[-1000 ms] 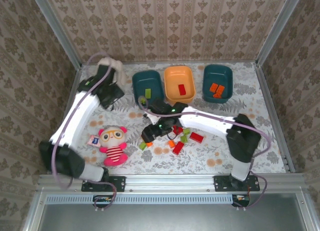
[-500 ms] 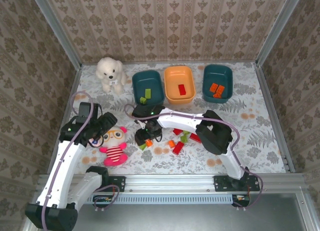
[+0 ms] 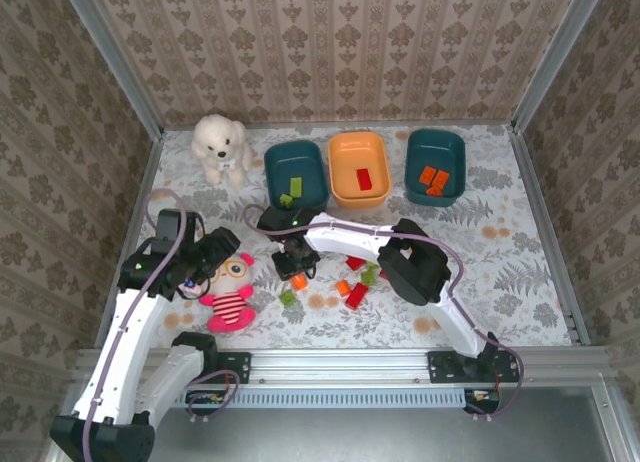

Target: Sort the legos into containers by color

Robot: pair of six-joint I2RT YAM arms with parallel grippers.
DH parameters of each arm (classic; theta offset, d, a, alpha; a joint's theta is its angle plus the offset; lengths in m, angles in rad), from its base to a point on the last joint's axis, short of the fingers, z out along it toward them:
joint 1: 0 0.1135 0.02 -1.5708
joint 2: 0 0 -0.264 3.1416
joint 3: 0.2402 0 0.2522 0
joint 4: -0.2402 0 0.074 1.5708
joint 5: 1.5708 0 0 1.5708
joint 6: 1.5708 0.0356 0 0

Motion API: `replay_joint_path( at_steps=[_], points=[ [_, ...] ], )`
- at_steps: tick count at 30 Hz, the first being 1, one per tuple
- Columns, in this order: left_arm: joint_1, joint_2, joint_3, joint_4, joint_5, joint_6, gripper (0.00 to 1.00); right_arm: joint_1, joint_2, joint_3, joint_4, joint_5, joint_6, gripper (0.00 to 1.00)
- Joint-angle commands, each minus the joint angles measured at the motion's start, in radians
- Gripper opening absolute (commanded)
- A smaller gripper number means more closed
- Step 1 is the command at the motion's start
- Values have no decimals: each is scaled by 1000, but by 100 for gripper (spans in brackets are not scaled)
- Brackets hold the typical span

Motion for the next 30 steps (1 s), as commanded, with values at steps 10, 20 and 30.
replay_joint_path(
  at_steps=[10,20,30],
  points=[
    [-263,204,-31,290,80,-29,73,-593,-470,-187,49,133,-37,24],
    [-392,476,139,369,59,44,73,-939,-109,167,89,-76,-25,24],
    [-463,612,227,362,21,56,73,-1001,264,571,-20,-121,62,29]
  ],
)
